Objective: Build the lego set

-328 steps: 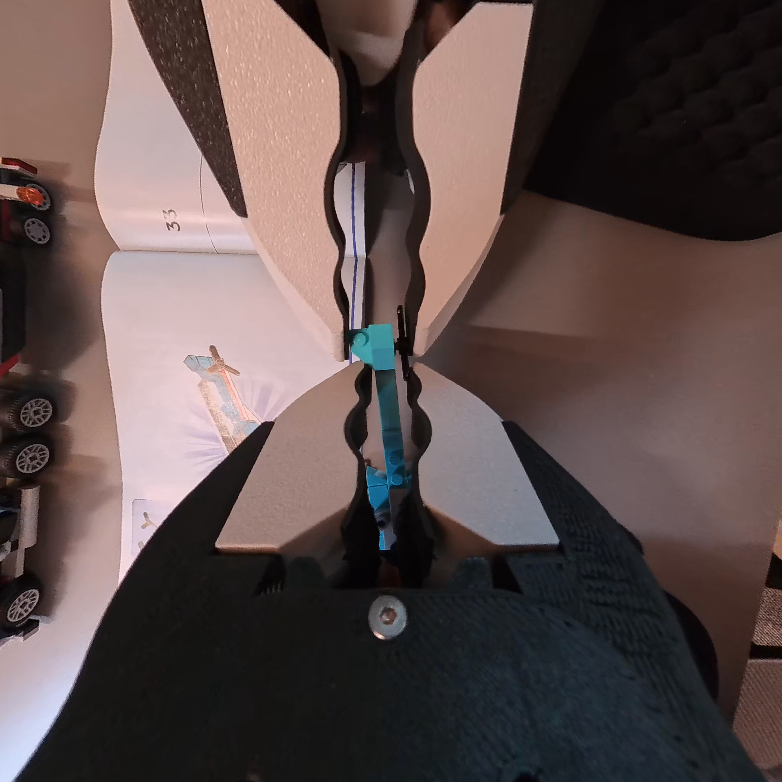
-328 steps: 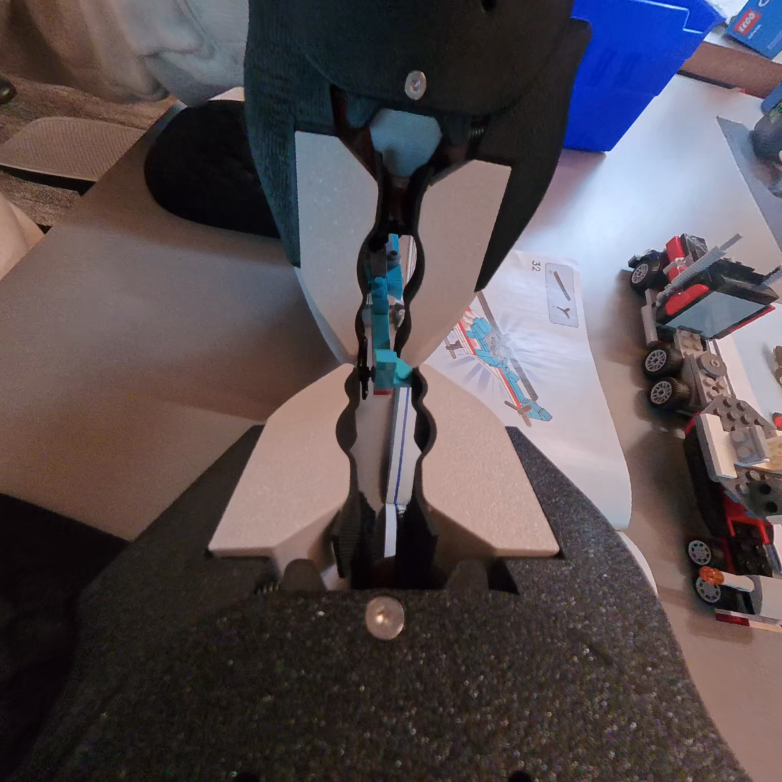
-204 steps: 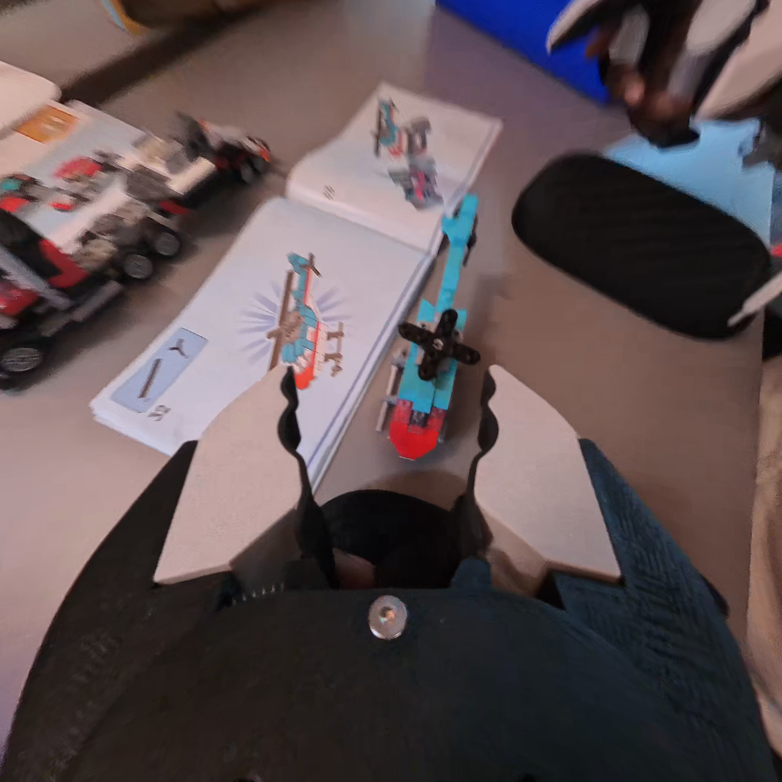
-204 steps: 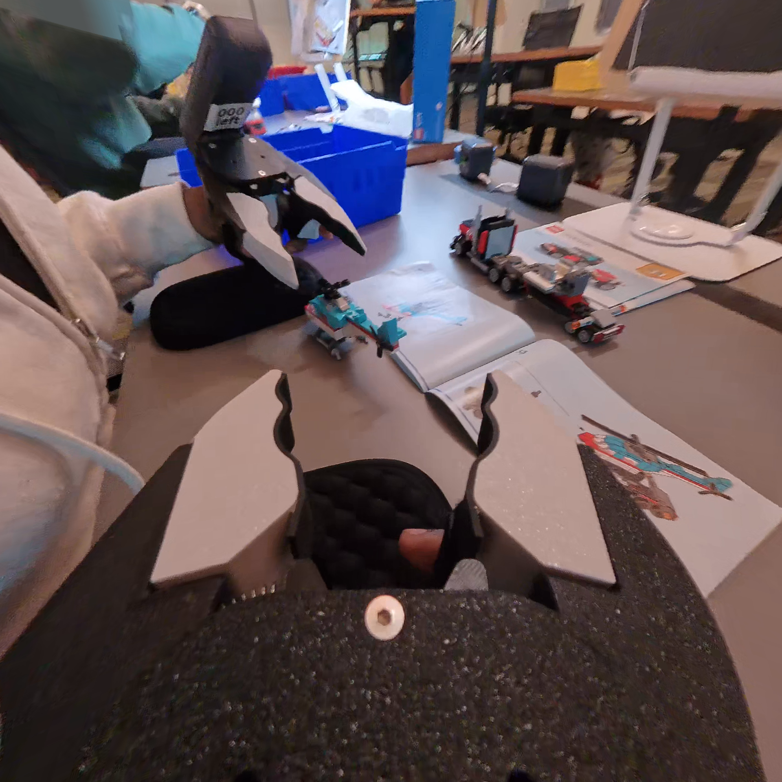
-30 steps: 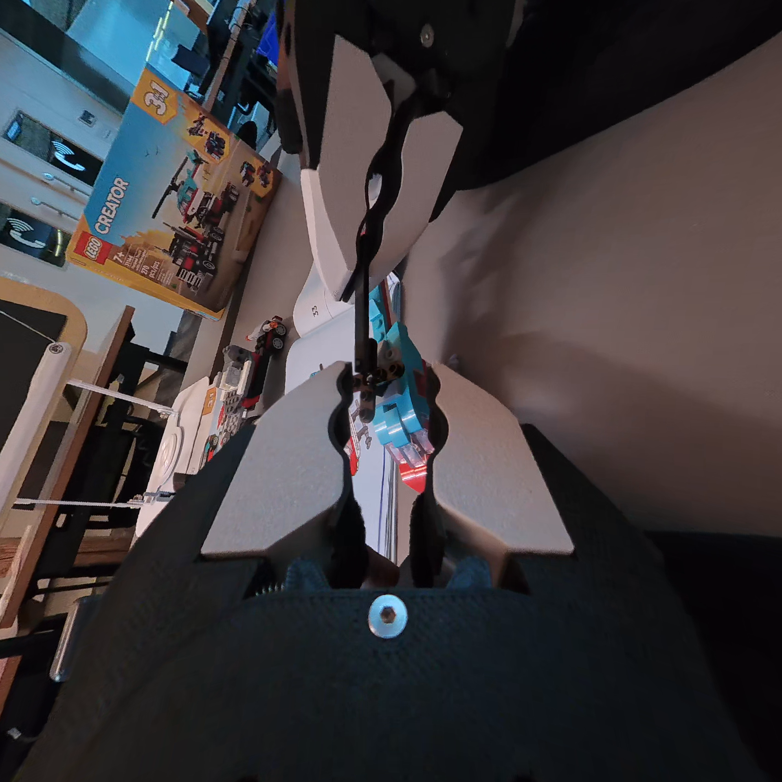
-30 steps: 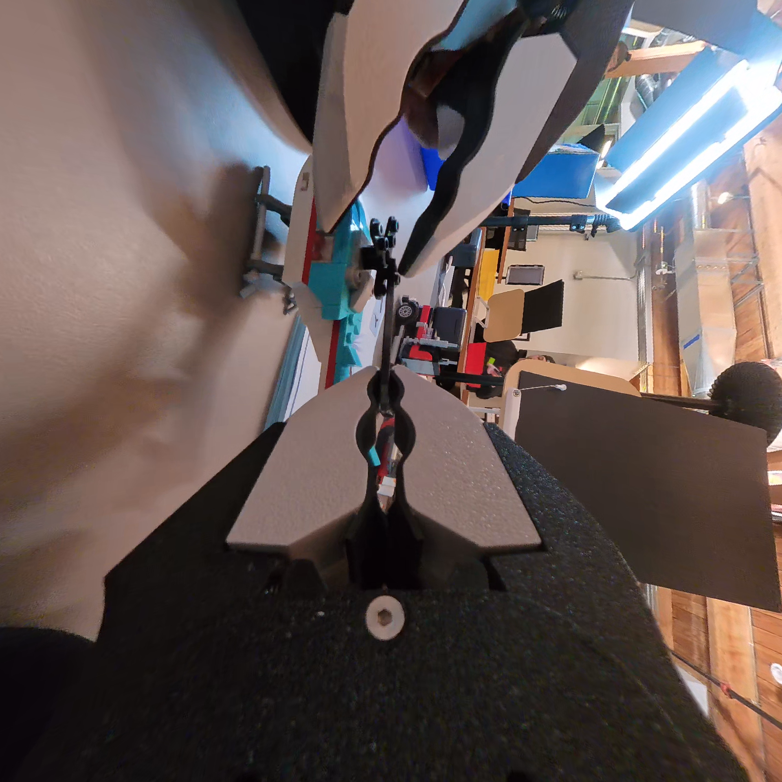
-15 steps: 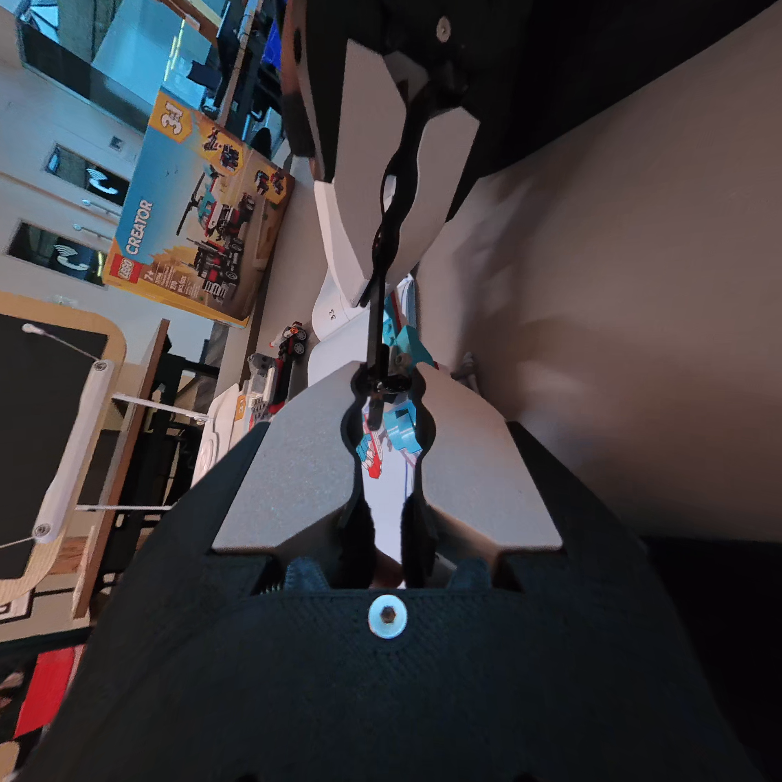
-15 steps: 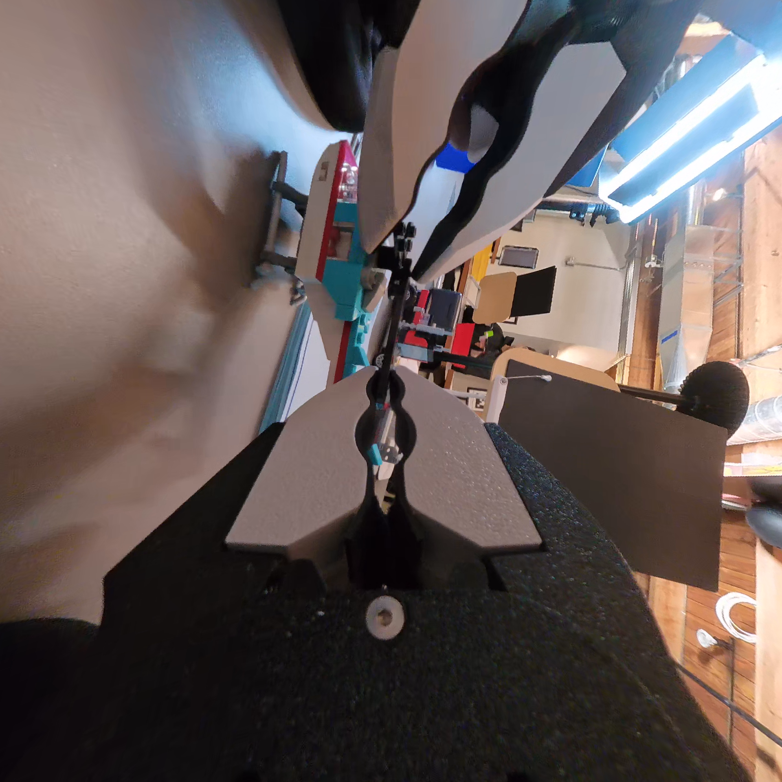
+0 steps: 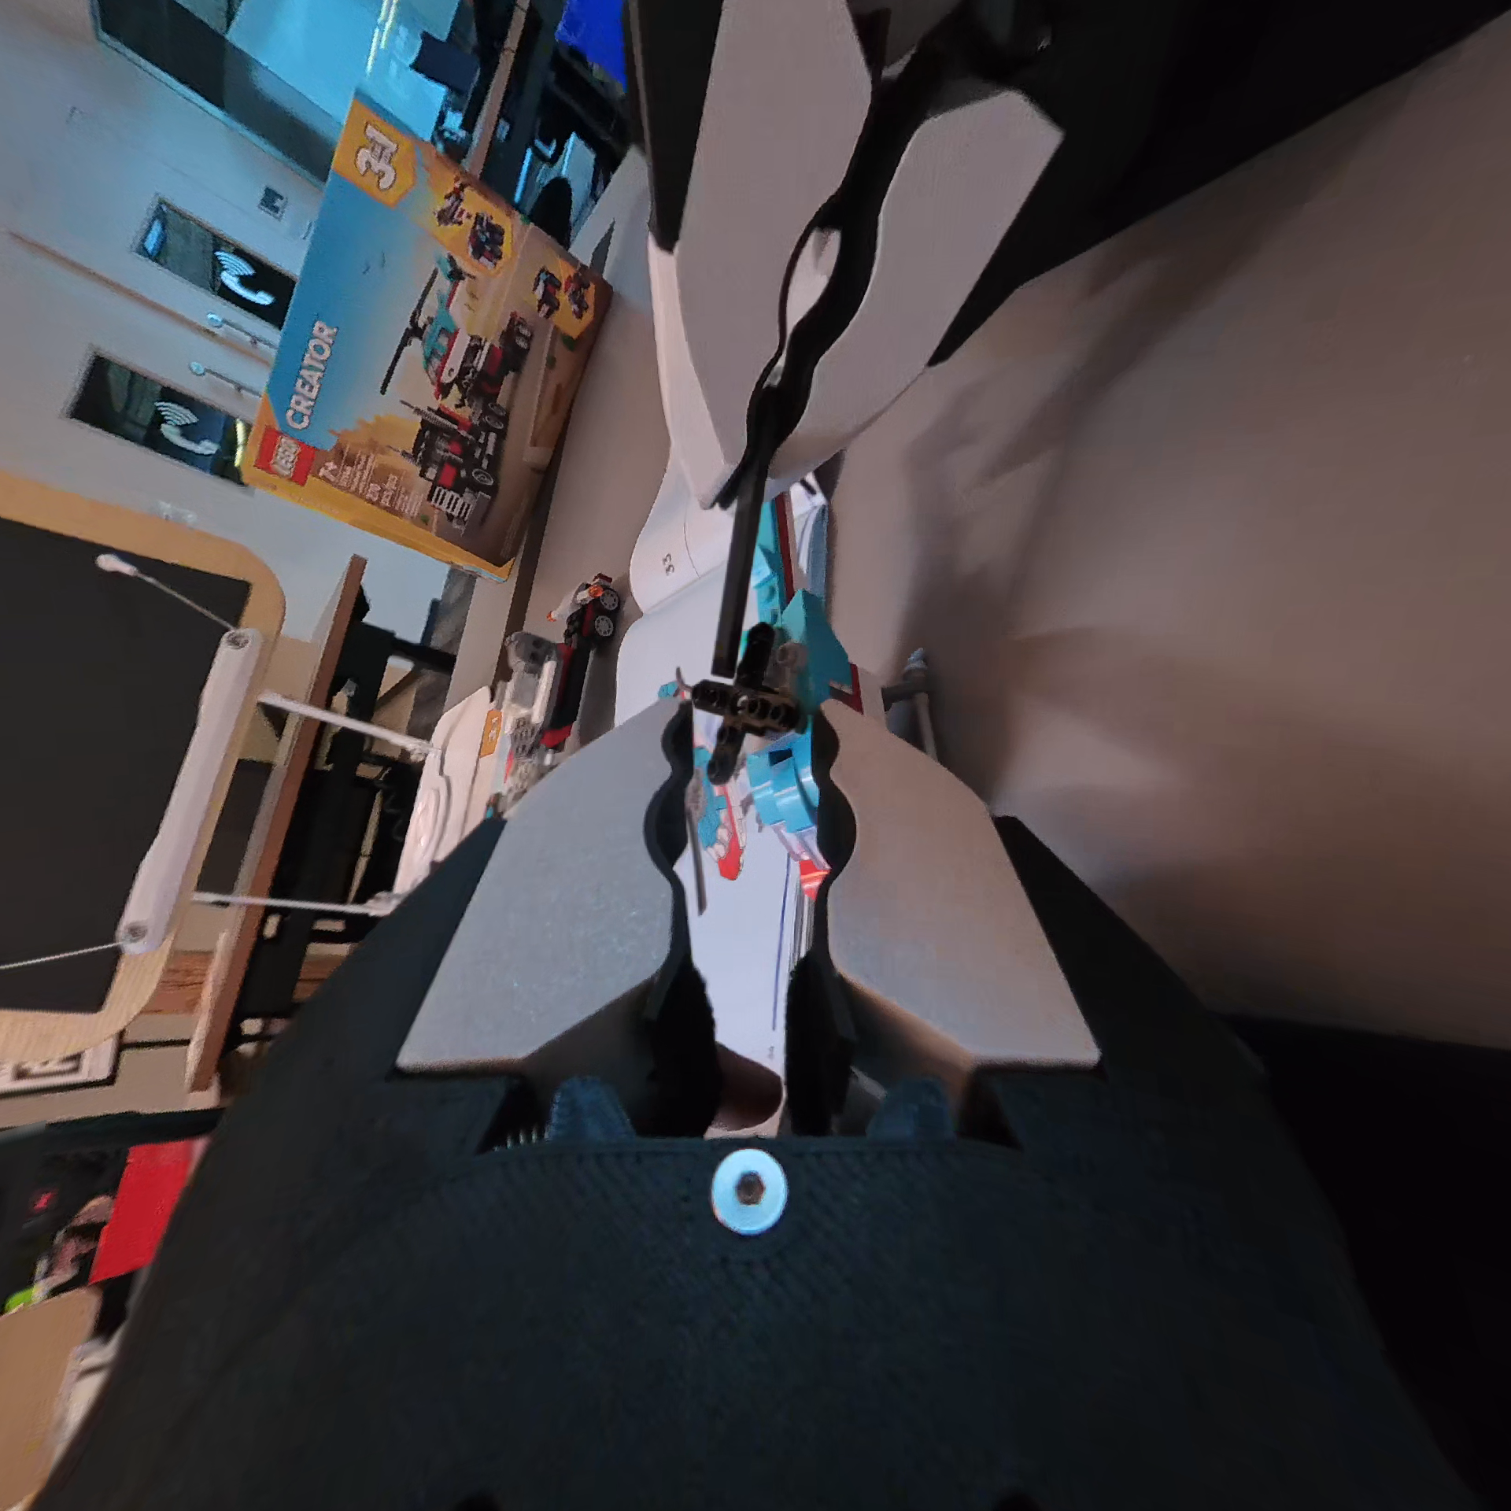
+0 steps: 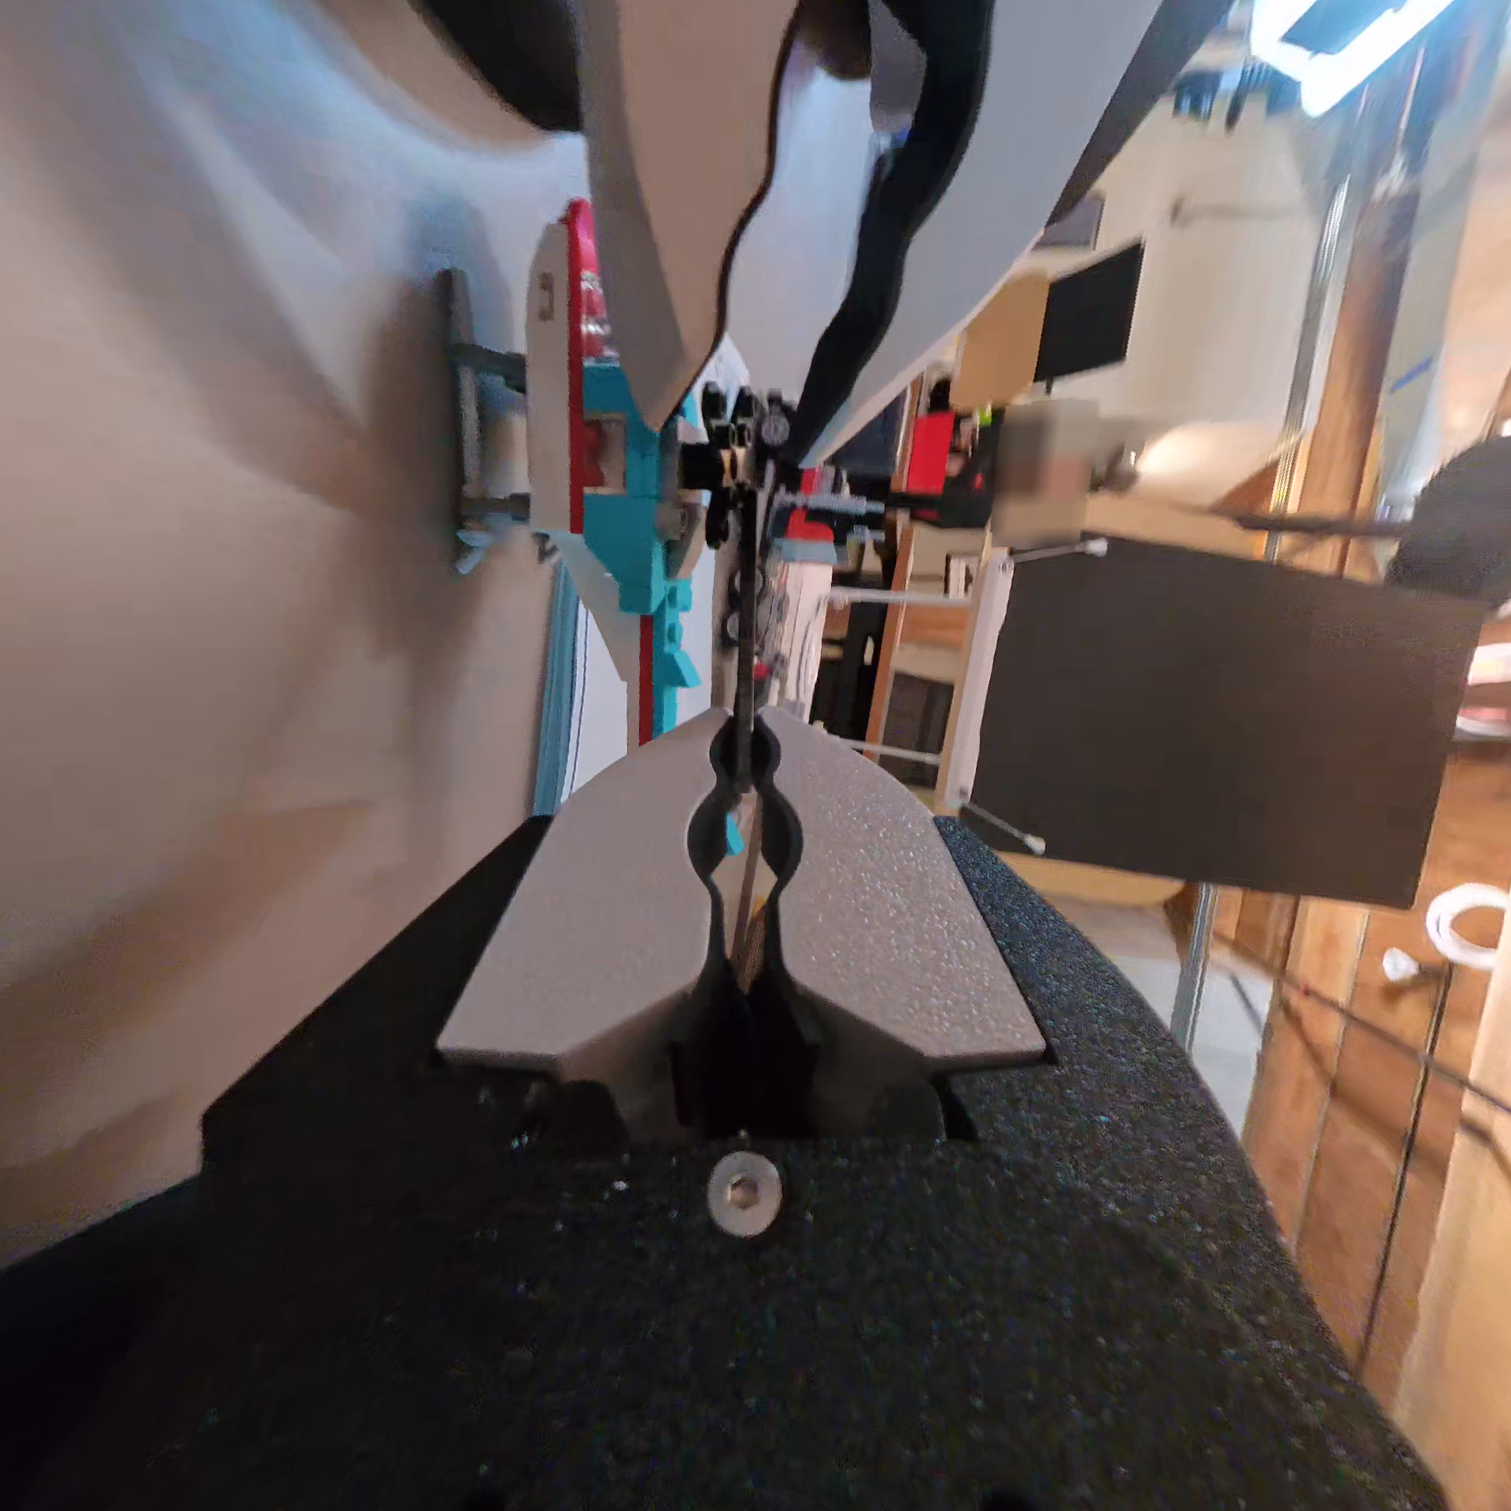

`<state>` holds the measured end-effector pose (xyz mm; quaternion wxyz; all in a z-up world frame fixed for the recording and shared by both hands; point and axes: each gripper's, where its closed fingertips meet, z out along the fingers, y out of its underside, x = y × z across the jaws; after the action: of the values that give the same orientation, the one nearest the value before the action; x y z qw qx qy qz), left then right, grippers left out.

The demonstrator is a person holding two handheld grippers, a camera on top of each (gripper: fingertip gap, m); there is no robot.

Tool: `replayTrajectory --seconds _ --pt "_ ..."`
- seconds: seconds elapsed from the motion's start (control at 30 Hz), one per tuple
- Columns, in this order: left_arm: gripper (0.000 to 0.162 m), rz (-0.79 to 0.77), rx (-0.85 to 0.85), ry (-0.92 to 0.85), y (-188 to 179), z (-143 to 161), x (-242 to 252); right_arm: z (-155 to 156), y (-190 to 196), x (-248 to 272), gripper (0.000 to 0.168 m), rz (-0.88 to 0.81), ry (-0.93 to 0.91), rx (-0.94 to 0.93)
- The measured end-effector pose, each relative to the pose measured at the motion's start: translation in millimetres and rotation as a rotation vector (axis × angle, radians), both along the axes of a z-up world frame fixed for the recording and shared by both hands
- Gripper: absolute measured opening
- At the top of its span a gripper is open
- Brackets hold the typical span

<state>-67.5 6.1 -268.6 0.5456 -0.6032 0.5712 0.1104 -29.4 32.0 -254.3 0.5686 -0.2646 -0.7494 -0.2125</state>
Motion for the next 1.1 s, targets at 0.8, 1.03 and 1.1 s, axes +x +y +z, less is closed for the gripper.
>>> replayTrajectory --seconds 0.8,1.03,1.1 --pt "0.017 0.139 0.203 0.242 7.7 3.1 7.9 -4.5 -4.9 -3.1 0.002 -0.013 0.013 0.124" --pt "0.01 0.149 0.276 0.352 8.9 0.6 9.6 -4.7 -4.7 -3.4 0.002 -0.009 0.017 0.115" --pt "0.009 0.153 0.261 0.337 9.3 0.7 8.9 -4.9 -4.8 -3.6 0.002 -0.009 0.015 0.117"
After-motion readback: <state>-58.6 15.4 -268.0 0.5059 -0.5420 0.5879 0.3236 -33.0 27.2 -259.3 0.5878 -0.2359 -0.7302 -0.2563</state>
